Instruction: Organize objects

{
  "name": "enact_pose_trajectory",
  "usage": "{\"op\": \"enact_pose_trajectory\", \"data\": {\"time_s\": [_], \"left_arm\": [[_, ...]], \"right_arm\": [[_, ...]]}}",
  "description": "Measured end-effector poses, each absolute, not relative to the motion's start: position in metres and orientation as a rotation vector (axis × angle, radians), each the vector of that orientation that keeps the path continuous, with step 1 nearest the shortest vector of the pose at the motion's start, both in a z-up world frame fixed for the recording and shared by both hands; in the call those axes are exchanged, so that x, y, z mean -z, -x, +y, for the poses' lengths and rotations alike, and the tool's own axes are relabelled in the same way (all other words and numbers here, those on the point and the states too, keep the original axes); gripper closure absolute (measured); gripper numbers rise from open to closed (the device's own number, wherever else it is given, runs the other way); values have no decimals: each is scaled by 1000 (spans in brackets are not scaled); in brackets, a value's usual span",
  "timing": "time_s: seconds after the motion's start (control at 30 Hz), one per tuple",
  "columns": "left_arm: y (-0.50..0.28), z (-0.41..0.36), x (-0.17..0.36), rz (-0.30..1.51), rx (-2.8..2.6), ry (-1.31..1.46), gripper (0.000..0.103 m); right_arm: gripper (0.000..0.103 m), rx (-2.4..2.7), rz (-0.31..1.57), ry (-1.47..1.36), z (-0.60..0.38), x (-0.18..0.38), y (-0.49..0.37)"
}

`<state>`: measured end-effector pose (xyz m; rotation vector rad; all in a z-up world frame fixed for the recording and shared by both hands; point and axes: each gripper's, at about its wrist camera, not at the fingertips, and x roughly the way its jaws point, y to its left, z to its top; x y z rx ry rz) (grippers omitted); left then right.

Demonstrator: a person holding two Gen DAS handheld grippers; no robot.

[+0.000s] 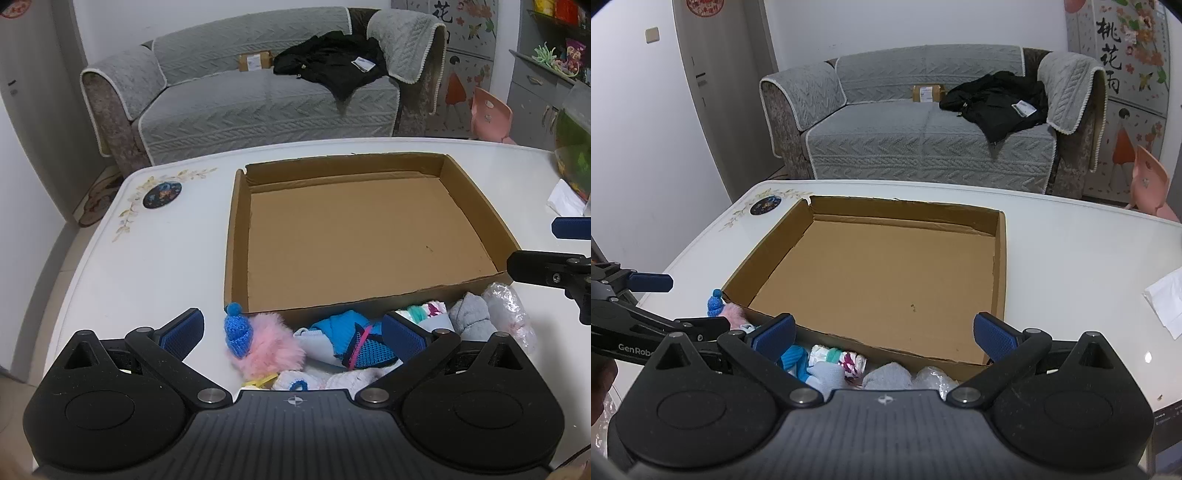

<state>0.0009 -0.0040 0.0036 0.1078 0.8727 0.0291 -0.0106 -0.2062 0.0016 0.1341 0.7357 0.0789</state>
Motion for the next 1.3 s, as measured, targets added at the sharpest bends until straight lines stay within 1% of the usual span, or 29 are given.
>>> {"op": "enact_pose_trajectory", "data": {"time_s": [1.3], "left_arm": [[1, -5, 0, 920, -17, -83, 0]], "right_arm": [[0, -54, 791, -122, -201, 3, 7]]}}
